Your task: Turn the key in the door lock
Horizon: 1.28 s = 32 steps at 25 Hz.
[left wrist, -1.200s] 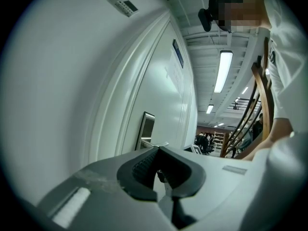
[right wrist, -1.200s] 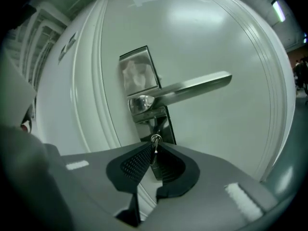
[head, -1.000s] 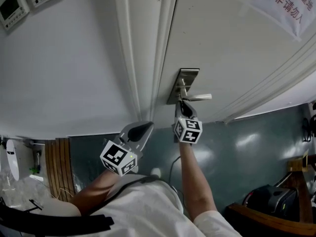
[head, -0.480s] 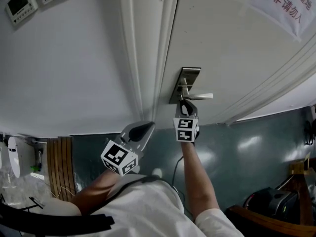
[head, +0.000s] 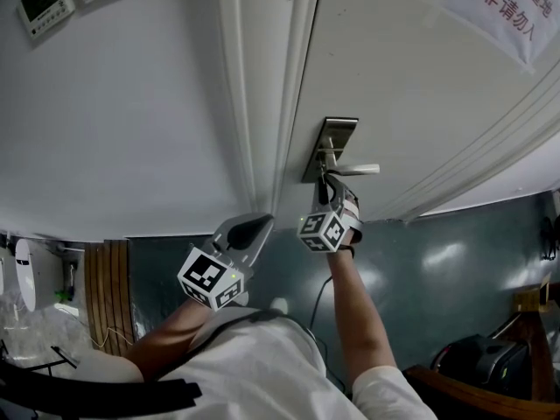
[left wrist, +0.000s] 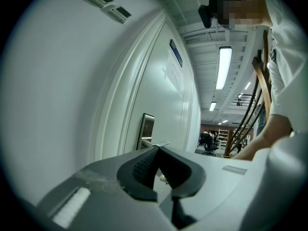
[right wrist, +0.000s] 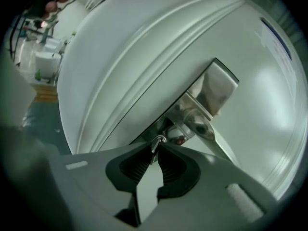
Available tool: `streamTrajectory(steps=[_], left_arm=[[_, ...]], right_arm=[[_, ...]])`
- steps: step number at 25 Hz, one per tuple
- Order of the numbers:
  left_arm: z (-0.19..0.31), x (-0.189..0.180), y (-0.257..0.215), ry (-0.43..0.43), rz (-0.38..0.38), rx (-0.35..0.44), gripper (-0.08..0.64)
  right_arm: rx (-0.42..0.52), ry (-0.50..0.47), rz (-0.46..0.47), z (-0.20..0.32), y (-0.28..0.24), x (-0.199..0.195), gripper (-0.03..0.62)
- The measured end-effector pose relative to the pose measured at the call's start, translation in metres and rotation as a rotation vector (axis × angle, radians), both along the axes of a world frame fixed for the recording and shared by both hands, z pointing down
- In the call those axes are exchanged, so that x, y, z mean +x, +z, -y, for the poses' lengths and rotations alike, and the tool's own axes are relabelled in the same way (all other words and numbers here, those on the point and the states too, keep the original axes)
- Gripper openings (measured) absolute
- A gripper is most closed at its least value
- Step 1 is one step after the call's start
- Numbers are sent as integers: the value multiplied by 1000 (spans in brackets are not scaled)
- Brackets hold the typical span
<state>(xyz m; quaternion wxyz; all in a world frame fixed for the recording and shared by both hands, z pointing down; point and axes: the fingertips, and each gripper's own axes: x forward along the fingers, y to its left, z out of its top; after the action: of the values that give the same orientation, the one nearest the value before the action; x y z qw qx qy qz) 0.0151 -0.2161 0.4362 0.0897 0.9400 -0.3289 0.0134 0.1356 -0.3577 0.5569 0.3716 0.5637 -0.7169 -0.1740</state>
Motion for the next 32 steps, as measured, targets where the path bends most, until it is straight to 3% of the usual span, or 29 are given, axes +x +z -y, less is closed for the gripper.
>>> streamTrajectory(steps=[8, 12, 20, 32], left_arm=[[-3, -1, -3, -11, -9, 5, 6], [-6, -1, -3, -13, -14, 1, 6], [-12, 3, -4, 0, -15, 4, 6], [-16, -1, -9, 7, -24, 15, 6]], right_arm=[[23, -224, -513, -2, 21, -1, 61], [38, -285, -646, -6, 12, -5, 71], [31, -243, -617, -5, 6, -6, 74], [-34, -165, -458, -14, 10, -1, 80]])
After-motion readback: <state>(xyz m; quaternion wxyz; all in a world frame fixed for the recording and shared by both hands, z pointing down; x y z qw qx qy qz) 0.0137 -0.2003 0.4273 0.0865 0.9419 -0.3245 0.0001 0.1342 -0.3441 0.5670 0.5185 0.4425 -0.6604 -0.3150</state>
